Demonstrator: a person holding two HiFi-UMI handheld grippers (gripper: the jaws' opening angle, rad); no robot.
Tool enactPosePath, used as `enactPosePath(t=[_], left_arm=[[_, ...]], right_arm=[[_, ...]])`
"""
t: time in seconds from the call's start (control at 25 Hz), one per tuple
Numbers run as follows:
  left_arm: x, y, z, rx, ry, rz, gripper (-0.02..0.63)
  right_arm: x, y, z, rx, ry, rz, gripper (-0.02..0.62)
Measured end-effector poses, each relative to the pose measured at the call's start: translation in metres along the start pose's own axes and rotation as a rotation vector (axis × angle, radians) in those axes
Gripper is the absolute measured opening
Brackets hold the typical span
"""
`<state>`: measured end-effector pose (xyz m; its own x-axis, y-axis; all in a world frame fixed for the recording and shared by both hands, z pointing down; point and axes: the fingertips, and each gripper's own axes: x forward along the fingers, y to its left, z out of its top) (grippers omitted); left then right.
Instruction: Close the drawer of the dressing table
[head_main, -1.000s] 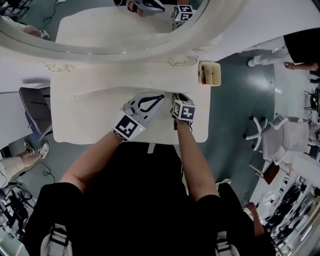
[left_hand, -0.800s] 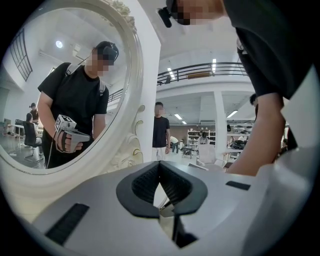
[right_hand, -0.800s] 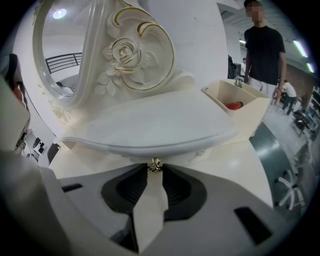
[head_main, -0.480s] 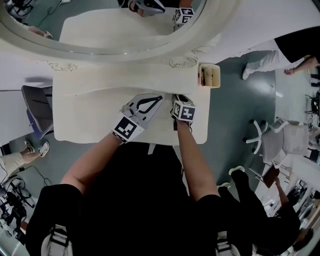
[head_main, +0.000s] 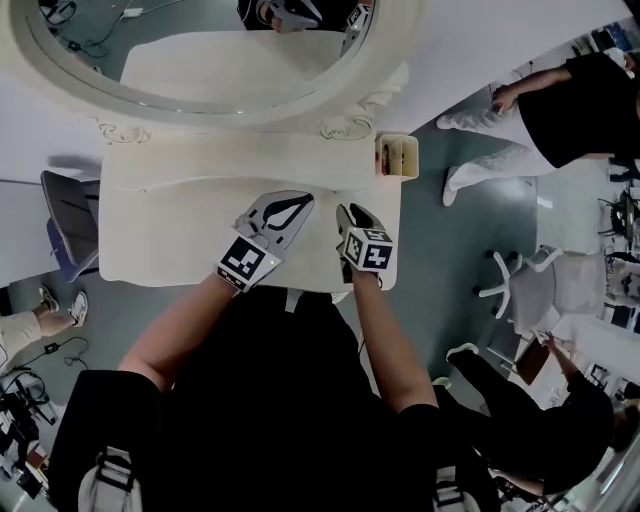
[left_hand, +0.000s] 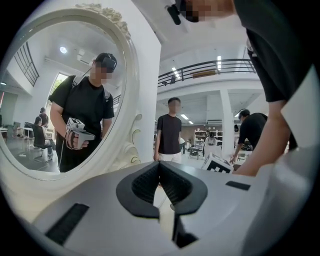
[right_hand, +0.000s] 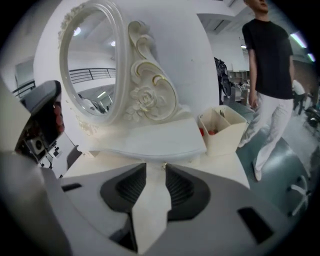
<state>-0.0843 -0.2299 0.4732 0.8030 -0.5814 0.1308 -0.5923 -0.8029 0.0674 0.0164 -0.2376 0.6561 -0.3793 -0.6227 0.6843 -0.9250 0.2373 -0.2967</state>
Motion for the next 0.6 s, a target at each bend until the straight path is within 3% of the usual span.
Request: enactPosePath(t=[0.4, 0.6], left_arm=[[-0.005, -0.027, 0.041, 0.016, -0.023, 0.038, -0.006], [-0.011, -0.038, 0.051, 0.004, -0.014, 0.062, -0.006]], right_arm=[[-0.102, 0.041, 0.09, -0.132, -0.291, 0.187, 0.106], [-0.154, 0.061, 0.116, -0.228, -0.413, 0.259, 0.071]])
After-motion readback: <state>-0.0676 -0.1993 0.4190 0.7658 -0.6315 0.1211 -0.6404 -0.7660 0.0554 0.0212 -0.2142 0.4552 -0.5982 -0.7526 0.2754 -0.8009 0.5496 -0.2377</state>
